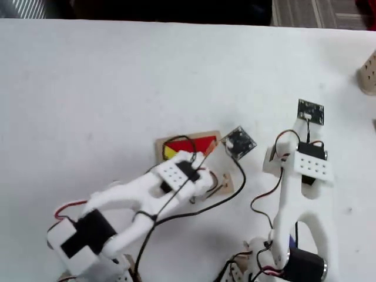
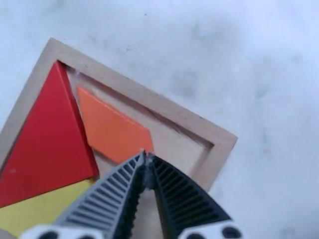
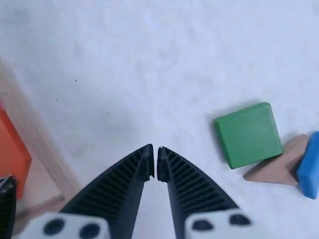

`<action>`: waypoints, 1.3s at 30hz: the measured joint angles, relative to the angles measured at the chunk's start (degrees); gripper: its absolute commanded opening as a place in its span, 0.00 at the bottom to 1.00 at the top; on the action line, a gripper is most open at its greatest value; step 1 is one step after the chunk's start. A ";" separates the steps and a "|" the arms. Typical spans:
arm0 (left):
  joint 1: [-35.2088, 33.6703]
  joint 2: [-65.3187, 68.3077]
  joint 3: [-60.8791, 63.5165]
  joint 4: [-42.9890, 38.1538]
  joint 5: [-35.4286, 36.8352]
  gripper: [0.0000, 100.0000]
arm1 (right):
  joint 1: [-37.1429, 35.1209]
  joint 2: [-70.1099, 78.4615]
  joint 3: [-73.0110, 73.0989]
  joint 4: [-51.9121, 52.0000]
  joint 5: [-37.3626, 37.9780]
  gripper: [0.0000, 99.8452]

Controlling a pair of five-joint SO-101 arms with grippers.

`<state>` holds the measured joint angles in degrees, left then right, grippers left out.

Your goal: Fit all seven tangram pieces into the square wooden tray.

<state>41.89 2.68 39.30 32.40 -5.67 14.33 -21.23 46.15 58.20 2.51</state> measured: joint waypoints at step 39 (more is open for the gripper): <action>-4.13 -3.69 -1.58 -1.23 0.18 0.02 | 0.09 0.09 0.00 -0.70 0.00 0.02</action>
<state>37.76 -1.01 37.71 31.16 -5.49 14.42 -21.14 46.15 57.49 2.51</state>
